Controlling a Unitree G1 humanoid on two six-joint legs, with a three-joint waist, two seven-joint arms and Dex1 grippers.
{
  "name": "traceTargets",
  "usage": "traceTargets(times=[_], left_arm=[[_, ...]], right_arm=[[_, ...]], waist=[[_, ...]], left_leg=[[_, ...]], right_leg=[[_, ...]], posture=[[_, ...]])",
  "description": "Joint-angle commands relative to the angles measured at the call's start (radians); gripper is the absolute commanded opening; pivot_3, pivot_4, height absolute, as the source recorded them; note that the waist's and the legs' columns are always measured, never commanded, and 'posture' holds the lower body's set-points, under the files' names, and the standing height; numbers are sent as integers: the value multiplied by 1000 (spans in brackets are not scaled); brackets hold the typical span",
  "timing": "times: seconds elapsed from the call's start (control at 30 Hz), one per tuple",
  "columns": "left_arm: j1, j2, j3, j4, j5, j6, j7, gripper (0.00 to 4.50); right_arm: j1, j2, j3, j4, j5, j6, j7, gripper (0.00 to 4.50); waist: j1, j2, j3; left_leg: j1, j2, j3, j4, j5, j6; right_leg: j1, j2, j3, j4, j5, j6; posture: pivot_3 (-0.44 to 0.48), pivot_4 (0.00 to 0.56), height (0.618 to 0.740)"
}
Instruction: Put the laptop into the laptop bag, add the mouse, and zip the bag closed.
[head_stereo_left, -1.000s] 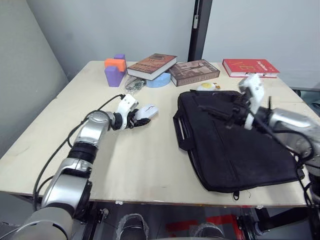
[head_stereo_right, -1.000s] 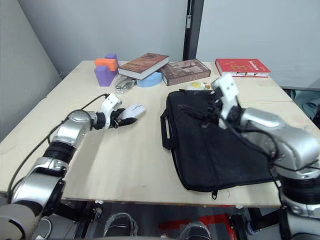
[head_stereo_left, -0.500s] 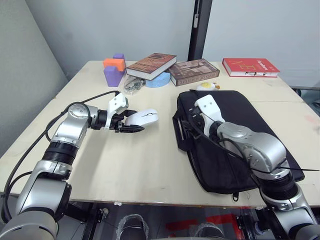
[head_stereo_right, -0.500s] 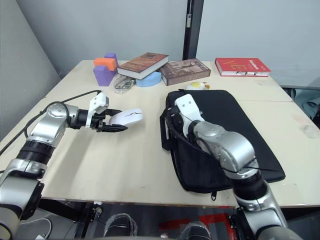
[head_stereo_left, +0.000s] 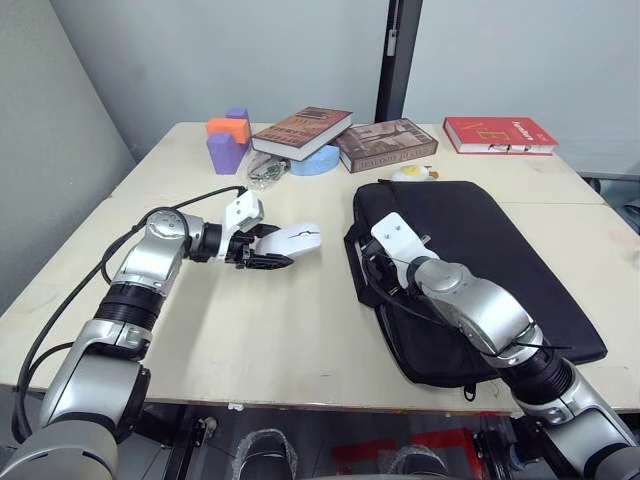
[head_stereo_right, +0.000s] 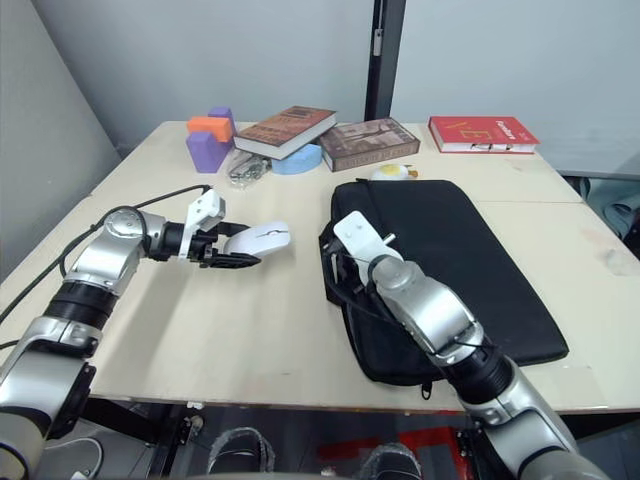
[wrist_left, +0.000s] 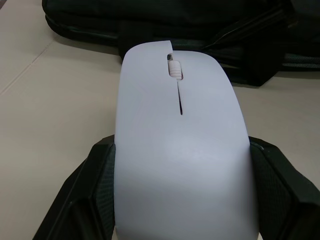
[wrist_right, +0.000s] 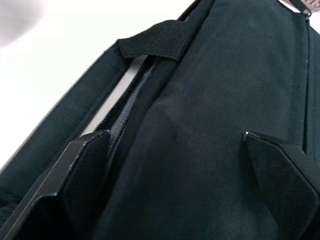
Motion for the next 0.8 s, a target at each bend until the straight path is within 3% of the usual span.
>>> traceTargets(times=[0.03, 0.47, 0.63, 0.8], left_arm=[[-21, 6, 16, -7, -10, -9, -8, 2850], [-30, -31, 19, -30, -30, 12, -10, 2850], [-28, -42, 14, -35, -30, 13, -3, 2850], [-25, -54, 6, -41, -32, 17, -3, 2850]], right_arm=[[-6, -5, 9, -10, -58, -17, 20, 4248], [26, 3, -73, -58, -77, -24, 124, 36], [22, -18, -96, -74, -95, -12, 140, 36], [-28, -5, -209, -104, -63, 28, 165, 36]], waist=[[0, 0, 0], [4, 0, 0], [6, 0, 0], [11, 0, 0]], left_leg=[[0, 0, 0, 0, 0, 0], [1, 0, -1, 1, 1, 1], [1, 0, -1, 2, 1, 1], [1, 0, -1, 2, 1, 1]], right_leg=[[0, 0, 0, 0, 0, 0], [2, 0, 0, 1, 0, 0], [2, 0, 0, 1, 0, 0], [2, 0, 0, 1, 0, 0]], posture=[[0, 150, 725], [0, 150, 725], [0, 150, 725], [0, 150, 725]])
